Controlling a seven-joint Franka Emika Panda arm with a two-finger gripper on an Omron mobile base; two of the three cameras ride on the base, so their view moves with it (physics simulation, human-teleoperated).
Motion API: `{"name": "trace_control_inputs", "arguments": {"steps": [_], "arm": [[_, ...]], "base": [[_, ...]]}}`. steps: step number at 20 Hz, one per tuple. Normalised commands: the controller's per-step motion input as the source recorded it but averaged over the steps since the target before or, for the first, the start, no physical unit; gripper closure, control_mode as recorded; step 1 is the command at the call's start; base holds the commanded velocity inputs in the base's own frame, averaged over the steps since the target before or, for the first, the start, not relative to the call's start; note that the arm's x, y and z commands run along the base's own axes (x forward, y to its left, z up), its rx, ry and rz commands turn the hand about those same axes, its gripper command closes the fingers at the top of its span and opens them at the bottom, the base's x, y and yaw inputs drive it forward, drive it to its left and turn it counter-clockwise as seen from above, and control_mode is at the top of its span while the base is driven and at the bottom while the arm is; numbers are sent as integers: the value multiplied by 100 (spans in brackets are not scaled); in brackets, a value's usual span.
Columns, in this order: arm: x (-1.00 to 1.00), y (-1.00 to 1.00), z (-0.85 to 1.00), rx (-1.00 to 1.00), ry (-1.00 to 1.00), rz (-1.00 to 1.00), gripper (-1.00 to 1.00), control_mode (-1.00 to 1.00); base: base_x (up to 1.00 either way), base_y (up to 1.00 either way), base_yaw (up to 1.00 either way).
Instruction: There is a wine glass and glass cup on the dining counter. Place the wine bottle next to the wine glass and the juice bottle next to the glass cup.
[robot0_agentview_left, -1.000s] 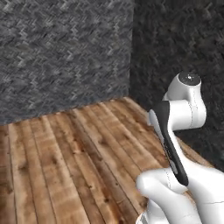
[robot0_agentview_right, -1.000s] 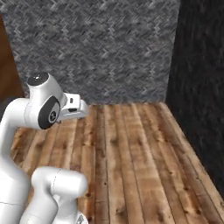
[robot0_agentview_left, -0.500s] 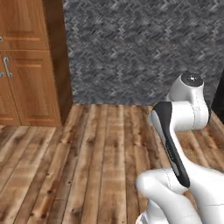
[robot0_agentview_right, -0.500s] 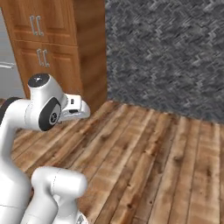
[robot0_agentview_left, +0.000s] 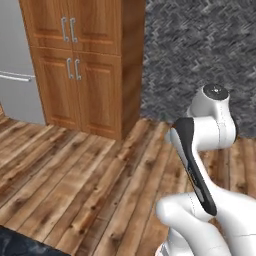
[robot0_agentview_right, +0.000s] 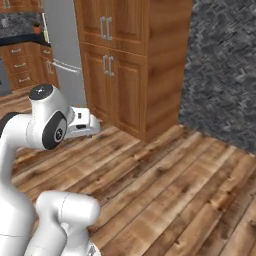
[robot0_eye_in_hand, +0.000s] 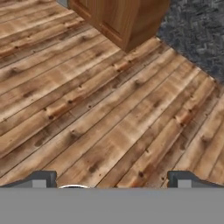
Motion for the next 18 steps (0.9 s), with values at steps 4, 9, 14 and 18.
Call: {"name": "trace_control_inputs", "arguments": {"steps": [4,9,14,18], "arm": [[0,0,0,0,0,0,-100,100],[0,0,0,0,0,0,-100,100],[0,0,0,0,0,0,-100,100],[0,0,0,0,0,0,-100,100]], "base": [[78,0,35],[79,0,35],[64,0,54],[65,0,54]]}}
